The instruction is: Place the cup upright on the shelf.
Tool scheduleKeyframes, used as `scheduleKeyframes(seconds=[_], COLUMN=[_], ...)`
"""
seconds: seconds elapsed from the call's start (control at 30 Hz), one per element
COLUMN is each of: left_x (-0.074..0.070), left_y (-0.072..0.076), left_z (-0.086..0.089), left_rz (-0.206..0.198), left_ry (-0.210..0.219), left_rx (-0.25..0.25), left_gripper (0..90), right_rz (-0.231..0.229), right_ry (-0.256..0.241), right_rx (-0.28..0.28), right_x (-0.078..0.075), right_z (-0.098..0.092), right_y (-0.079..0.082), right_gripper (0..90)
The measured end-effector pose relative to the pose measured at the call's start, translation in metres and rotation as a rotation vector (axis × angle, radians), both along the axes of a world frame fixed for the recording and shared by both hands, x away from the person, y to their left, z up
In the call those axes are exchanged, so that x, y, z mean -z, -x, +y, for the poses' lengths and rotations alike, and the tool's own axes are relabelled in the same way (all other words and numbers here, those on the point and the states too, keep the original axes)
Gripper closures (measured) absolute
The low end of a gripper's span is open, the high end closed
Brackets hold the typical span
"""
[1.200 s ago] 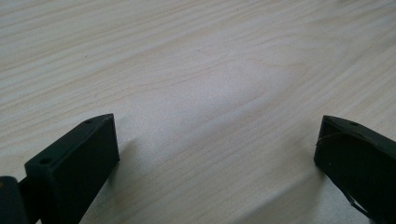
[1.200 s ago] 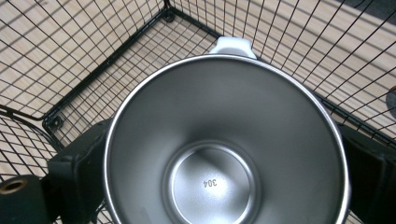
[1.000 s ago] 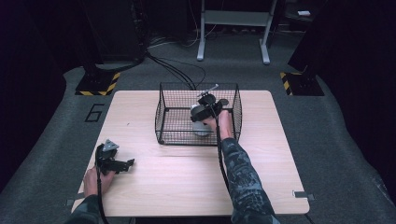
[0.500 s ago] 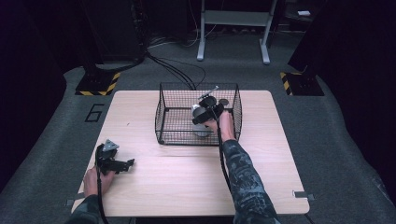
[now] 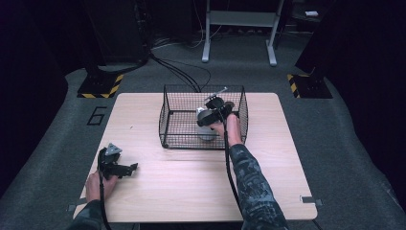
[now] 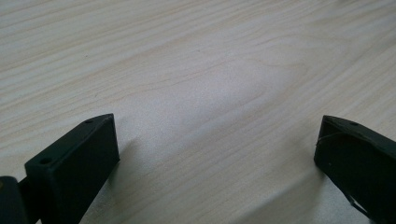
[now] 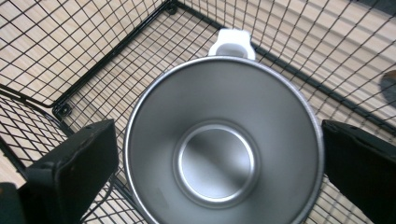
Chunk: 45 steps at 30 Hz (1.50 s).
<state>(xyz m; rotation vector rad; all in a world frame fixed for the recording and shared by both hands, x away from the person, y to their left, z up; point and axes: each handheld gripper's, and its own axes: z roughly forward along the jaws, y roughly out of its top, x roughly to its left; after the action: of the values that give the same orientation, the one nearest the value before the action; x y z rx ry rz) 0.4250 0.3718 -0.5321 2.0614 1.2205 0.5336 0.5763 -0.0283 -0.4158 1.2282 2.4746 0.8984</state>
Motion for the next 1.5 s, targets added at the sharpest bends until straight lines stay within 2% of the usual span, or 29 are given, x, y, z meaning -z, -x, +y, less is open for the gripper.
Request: scheduleKeyframes(seconds=[0.1, 0.13, 0.33, 0.5, 0.73, 0.83, 0.87, 0.9, 1.0, 1.03, 1.13, 1.27, 1.37, 1.47, 1.5], left_x=[0.0, 0.0, 0.0, 0.0, 0.0, 0.0, 0.0, 0.0, 0.0, 0.0, 0.0, 0.0, 0.0, 0.0, 0.0], left_y=[0.0, 0.0, 0.0, 0.0, 0.0, 0.0, 0.0, 0.0, 0.0, 0.0, 0.0, 0.0, 0.0, 0.0, 0.0], left_z=[0.0, 0.0, 0.0, 0.0, 0.0, 0.0, 0.0, 0.0, 0.0, 0.0, 0.0, 0.0, 0.0, 0.0, 0.0], left_rz=[0.0, 0.0, 0.0, 0.0, 0.0, 0.0, -0.001, 0.0, 0.0, 0.0, 0.0, 0.0, 0.0, 0.0, 0.0], left_ry=[0.0, 0.0, 0.0, 0.0, 0.0, 0.0, 0.001, 0.0, 0.0, 0.001, 0.001, 0.001, 0.0, 0.0, 0.0], left_rx=[-0.002, 0.0, 0.0, 0.0, 0.0, 0.0, -0.002, 0.0, 0.0, 0.0, 0.0, 0.0, 0.0, 0.0, 0.0], left_gripper=[0.0, 0.0, 0.0, 0.0, 0.0, 0.0, 0.0, 0.0, 0.0, 0.0, 0.0, 0.0, 0.0, 0.0, 0.0], right_rz=[-0.009, -0.029, -0.068, -0.084, -0.119, -0.148, -0.161, -0.161, -0.184, -0.184, -0.192, -0.212, -0.216, -0.217, -0.217], right_ry=[-0.009, -0.008, -0.014, -0.031, -0.047, -0.051, -0.055, -0.055, -0.062, -0.062, -0.061, -0.053, -0.047, -0.051, -0.051], right_rx=[0.0, -0.013, -0.017, -0.015, -0.033, -0.053, -0.053, -0.053, -0.062, -0.062, -0.062, -0.067, -0.068, -0.047, -0.047], right_x=[-0.005, -0.01, -0.024, -0.036, -0.052, -0.057, -0.06, -0.06, -0.063, -0.063, -0.063, -0.056, -0.052, -0.041, -0.041], right_z=[0.0, -0.002, -0.008, -0.015, -0.027, -0.034, -0.038, -0.038, -0.048, -0.048, -0.057, -0.07, -0.076, -0.087, -0.087], right_y=[0.003, 0.006, 0.017, 0.03, 0.056, 0.067, 0.076, 0.076, 0.093, 0.093, 0.106, 0.126, 0.133, 0.148, 0.148], right_gripper=[0.0, 0.0, 0.0, 0.0, 0.0, 0.0, 0.0, 0.0, 0.0, 0.0, 0.0, 0.0, 0.0, 0.0, 0.0])
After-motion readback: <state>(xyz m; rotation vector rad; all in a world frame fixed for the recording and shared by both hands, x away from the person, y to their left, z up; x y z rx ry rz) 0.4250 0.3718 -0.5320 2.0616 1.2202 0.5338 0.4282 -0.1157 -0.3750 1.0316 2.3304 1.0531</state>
